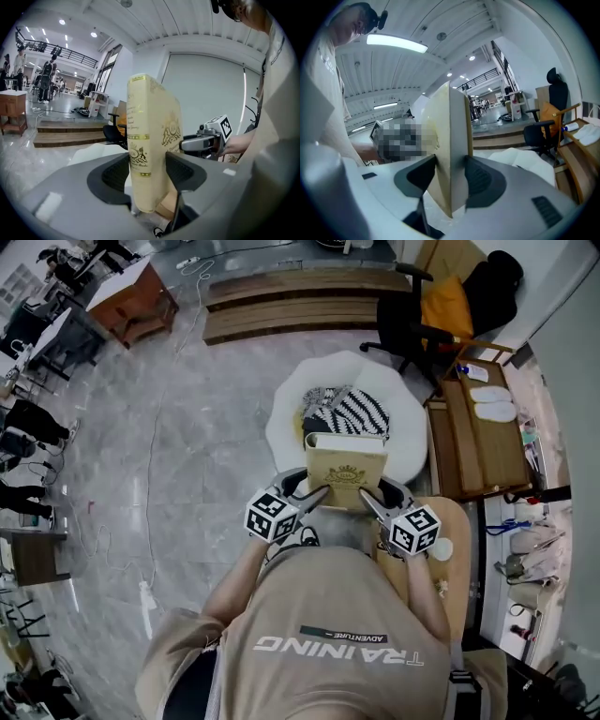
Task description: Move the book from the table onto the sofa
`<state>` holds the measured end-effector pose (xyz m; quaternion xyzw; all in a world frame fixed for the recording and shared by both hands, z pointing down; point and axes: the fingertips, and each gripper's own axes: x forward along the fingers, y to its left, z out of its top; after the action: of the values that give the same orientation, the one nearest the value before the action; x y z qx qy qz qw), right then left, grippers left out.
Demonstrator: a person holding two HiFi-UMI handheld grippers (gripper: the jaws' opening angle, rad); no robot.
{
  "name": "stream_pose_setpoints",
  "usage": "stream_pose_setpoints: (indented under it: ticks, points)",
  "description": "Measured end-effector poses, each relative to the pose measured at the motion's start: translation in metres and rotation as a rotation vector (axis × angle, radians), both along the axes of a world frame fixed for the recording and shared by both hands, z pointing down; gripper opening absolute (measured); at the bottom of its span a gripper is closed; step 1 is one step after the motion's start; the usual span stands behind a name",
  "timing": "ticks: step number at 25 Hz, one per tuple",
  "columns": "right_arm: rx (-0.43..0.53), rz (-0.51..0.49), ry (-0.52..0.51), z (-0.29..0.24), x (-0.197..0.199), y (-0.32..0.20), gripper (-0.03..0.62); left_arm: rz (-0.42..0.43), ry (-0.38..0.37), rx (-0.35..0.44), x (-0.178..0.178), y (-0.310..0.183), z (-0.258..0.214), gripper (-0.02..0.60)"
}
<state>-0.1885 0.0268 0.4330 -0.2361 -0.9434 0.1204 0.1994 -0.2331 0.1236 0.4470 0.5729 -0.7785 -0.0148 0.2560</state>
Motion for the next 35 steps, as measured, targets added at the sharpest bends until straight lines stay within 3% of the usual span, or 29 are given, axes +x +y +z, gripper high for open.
stream_pose_setpoints:
  ticks: [7,13,18,24,28,35]
  points:
    - [0.017,-0.028,0.018,0.003,-0.045,0.035,0.204,-0.006,0.002,0.017,-0.044,0.036,0.005,0.247]
    - [0.006,-0.027,0.090,0.020,-0.049,0.031,0.203,-0.005,0.063,0.009,-0.047,0.032,0.023,0.247]
    - [0.008,-0.031,0.116,0.033,-0.058,0.010,0.202,-0.014,0.114,-0.003,-0.054,0.011,0.039,0.247]
    - [-0.042,-0.068,0.134,0.048,-0.081,-0.021,0.202,-0.026,0.128,-0.083,-0.075,-0.018,0.048,0.247]
    - [-0.049,-0.112,0.105,0.047,-0.112,-0.051,0.202,-0.041,0.090,-0.125,-0.104,-0.047,0.045,0.247]
    - [-0.089,-0.103,0.064,0.042,-0.145,-0.098,0.201,-0.048,0.043,-0.148,-0.139,-0.095,0.034,0.247]
